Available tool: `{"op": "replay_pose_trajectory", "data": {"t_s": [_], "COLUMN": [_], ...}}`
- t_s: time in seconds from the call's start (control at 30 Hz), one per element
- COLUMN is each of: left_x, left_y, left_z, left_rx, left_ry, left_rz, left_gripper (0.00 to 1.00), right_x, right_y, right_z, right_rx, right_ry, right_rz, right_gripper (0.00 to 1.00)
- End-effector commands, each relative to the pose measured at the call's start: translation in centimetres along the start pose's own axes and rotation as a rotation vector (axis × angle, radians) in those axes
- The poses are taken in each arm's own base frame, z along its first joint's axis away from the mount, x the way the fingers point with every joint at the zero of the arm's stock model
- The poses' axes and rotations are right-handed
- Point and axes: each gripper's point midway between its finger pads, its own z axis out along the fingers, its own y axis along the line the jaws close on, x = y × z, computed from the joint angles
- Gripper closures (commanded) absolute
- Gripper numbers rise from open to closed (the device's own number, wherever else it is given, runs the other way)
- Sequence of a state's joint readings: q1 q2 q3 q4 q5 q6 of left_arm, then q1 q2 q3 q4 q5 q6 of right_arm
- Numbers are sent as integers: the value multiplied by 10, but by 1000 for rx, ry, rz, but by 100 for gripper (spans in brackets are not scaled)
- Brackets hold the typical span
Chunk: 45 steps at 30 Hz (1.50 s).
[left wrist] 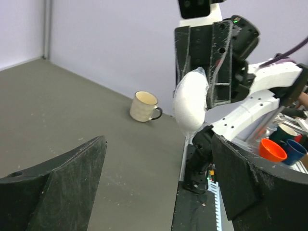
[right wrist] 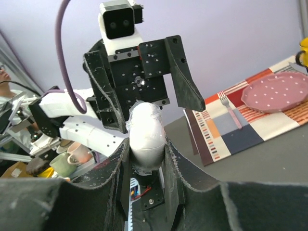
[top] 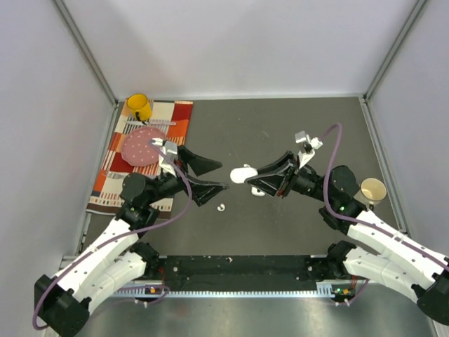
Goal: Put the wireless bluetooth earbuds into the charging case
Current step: Adjust the charging case.
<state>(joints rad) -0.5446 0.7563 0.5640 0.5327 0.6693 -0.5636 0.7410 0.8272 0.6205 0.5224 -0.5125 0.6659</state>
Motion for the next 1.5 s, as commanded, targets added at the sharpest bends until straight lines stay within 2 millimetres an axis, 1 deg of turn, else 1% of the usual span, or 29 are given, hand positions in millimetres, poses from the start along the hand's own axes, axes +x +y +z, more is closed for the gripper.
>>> {"op": "replay_pose_trajectory", "data": {"t_s": [0.0,0.03,0.07,0.1,0.13,0.17,0.3,0.37,0.53,0.73,0.87,0.97,1.17,1.23,1.37,1.47], "left_x": [-29,-31,-31,-31,-35,-34,-31,-30,-27,-23,-19,-20,-16,-16,-15,-17], "left_y": [-36,-38,-37,-37,-41,-42,-40,-44,-49,-55,-58,-59,-60,-60,-62,-65], "left_z": [2,1,1,2,1,0,2,2,5,10,16,19,26,28,33,36], "left_rx": [168,175,174,173,192,201,209,229,274,319,342,341,336,335,341,350], "left_ry": [-88,-98,-102,-109,-128,-128,-118,-112,-85,-80,-86,-106,-117,-121,-137,-154], "left_rz": [15,10,1,-5,4,7,0,-2,-15,-5,6,21,32,31,19,21], "left_gripper": [9,10,19,23,30,35,34,34,37,39,44,47,51,56,61,63], "right_x": [-16,-16,-17,-16,-16,-16,-15,-14,-13,-14,-13,-12,-12,-12,-9,-7], "right_y": [23,25,27,26,26,26,26,26,27,30,29,28,29,28,27,26], "right_z": [0,0,0,0,0,0,1,2,4,7,8,9,8,7,7,7], "right_rx": [-122,-129,-140,-138,-139,-141,-144,-148,-163,-192,-193,-195,-199,-198,-199,-199], "right_ry": [-55,-57,-60,-60,-59,-59,-55,-48,-49,-53,-52,-47,-53,-57,-51,-49], "right_rz": [-53,-54,-54,-52,-51,-51,-47,-45,-31,-15,1,9,8,5,6,5], "right_gripper": [100,100,100,100,100,100,100,100,100,100,100,100,100,100,100,100]}}
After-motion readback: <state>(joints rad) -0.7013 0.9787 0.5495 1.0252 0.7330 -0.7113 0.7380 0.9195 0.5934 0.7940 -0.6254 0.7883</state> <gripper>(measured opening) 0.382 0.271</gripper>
